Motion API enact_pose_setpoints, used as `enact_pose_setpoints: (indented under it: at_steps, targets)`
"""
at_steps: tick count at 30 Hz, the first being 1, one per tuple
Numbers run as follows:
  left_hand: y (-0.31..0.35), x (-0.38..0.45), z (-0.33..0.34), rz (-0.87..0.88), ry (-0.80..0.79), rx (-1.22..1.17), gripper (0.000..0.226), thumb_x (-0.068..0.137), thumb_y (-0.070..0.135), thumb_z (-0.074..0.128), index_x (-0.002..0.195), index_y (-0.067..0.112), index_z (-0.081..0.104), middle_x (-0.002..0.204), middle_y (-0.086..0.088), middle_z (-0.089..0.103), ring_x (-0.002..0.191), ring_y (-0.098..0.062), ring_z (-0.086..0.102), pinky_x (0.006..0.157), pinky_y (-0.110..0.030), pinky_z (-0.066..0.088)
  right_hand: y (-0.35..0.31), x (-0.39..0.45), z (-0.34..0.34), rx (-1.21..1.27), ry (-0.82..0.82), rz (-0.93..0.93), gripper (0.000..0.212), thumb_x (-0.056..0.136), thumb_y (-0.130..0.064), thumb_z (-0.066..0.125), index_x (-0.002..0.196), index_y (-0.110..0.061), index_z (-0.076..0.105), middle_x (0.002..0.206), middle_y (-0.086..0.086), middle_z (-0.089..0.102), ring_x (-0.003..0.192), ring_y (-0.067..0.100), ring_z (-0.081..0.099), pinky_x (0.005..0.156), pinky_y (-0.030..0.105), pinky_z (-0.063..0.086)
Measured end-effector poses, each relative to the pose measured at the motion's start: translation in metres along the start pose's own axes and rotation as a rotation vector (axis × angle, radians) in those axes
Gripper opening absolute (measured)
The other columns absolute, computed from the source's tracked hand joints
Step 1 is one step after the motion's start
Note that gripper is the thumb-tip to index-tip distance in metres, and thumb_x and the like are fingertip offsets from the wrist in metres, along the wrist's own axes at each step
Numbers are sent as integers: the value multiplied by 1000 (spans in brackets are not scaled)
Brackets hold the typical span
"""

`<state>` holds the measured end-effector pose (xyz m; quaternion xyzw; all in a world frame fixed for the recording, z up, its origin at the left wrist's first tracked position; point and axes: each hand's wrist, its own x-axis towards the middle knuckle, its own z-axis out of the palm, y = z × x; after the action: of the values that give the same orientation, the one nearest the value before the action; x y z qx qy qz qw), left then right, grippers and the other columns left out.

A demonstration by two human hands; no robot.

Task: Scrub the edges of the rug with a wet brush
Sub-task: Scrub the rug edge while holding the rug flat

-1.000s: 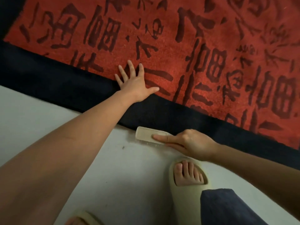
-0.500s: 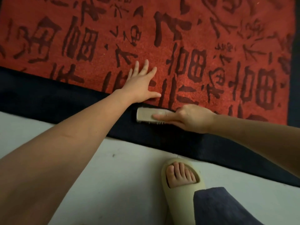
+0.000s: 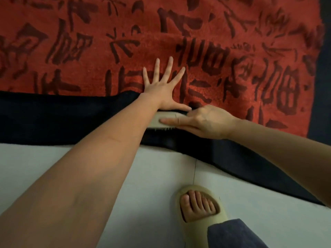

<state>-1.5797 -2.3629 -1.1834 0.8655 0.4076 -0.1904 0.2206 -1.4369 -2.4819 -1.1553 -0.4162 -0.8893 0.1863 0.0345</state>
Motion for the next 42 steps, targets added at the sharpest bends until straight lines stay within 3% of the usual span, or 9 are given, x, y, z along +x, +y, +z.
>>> enact_pose_setpoints:
  at_steps: [3,7,12,16,20,24,29,35,42]
  targets:
    - [-4,8,-4,23,9,-2,127,59,92,51,149,43,-24,150,-1,-46,136,-36,-43,108,-65,-22,10,9,2,-27,20,114,46,99,-47,24,144,-48,32,76,12,65,55,29,61,52,35,49]
    - [-5,7,-6,31,-34,-9,131,55,93,54,147,44,-26,148,1,-48,134,-34,-45,108,-64,-23,-22,-17,-1,9,-382,-133,51,98,-45,8,147,-55,8,79,5,63,68,25,62,58,33,40]
    - [-8,-9,-5,29,-76,5,129,60,89,56,147,44,-27,147,1,-49,135,-34,-44,110,-64,-21,-4,-25,1,47,-59,162,49,97,-55,12,145,-54,15,56,3,46,43,19,43,47,32,41]
    - [-1,-36,-2,-8,-224,33,116,73,80,56,149,42,-23,152,-1,-43,140,-36,-36,113,-64,-14,-51,-59,15,19,-257,-157,38,99,-38,38,136,-37,29,51,1,53,37,20,49,41,24,26]
    - [24,-37,-18,73,-57,113,97,85,72,49,157,30,0,163,-11,-15,149,-36,-12,119,-57,-3,-31,-85,-14,-14,-81,182,47,101,-51,13,147,-52,9,52,0,44,40,15,42,45,27,32]
    - [54,-27,-12,68,-137,-83,98,84,74,49,155,36,-7,160,-1,-27,145,-36,-24,117,-60,-7,-16,-82,-13,50,-55,457,50,94,-60,11,143,-58,7,55,2,46,45,15,45,56,31,42]
    - [70,-22,15,-35,-108,64,120,69,90,46,150,37,-24,153,-7,-41,139,-44,-34,111,-70,-10,-42,-115,16,68,-261,76,48,99,-53,12,147,-55,7,61,3,55,47,17,44,50,30,36]
    - [75,-20,18,-69,-49,60,114,71,92,37,152,35,-21,156,-8,-35,142,-43,-29,113,-66,-11,-15,-91,7,109,-98,432,48,101,-49,19,147,-52,5,62,8,54,52,21,52,61,30,38]
    - [71,-12,3,46,116,-44,93,78,71,60,150,21,28,163,-14,-10,149,-33,-17,121,-51,-4,0,-89,-1,-55,-37,525,52,98,-57,29,120,-12,43,66,2,58,66,29,62,55,33,34]
